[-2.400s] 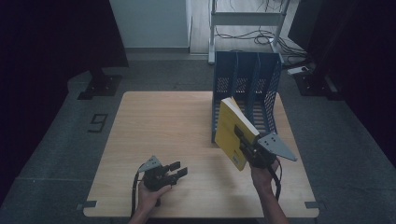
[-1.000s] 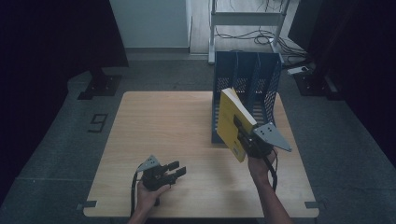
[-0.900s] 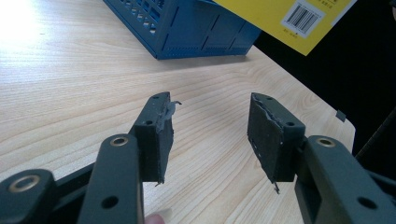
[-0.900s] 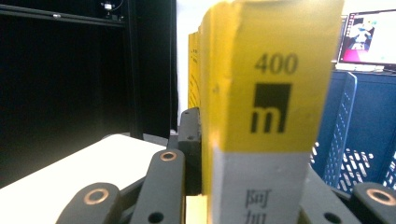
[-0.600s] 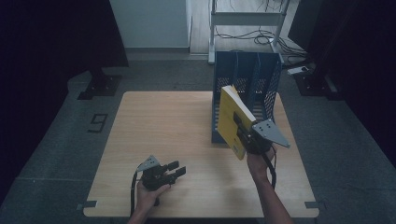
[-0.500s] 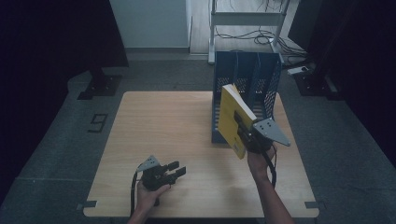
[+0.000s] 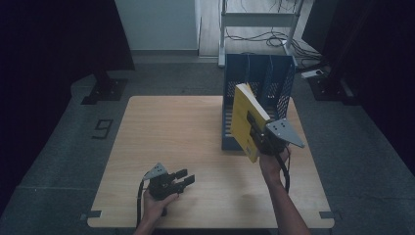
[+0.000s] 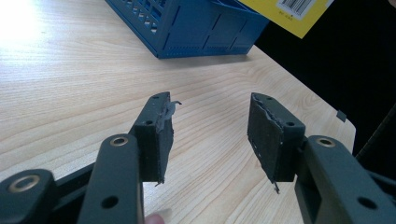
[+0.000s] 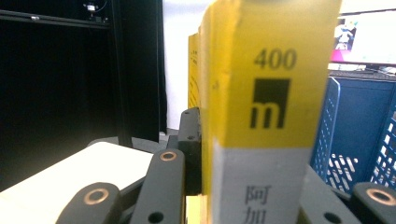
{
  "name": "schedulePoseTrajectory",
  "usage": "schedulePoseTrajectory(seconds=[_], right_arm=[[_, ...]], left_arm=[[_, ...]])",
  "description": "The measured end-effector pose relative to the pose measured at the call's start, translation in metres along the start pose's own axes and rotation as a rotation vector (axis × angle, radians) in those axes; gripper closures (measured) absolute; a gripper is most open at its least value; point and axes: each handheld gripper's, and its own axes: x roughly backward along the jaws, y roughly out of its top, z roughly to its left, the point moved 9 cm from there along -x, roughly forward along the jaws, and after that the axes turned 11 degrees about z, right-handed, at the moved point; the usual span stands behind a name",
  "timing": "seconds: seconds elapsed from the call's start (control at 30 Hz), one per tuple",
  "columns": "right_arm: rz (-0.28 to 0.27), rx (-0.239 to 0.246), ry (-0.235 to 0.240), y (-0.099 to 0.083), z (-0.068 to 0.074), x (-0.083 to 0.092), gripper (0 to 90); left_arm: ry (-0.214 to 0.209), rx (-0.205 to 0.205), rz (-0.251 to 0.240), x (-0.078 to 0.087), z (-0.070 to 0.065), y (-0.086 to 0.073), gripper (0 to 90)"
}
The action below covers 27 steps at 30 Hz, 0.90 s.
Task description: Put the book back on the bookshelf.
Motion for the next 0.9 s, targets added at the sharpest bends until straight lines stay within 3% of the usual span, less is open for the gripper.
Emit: schedulePoseTrajectory(seconds=[0.27,0.9], right_arm=[[0.007,0.017,-0.029,0.006,-0.005,-0.011,74.7],[0.019,-0.006,-0.068,0.004,-0.019,-0.039,74.7]], left_arm=[[0.001,0.002,0.000,0.000,0.001,0.000,50.4],[0.005,0.012,-0.007,0.003,0.005,0.000,50.5]])
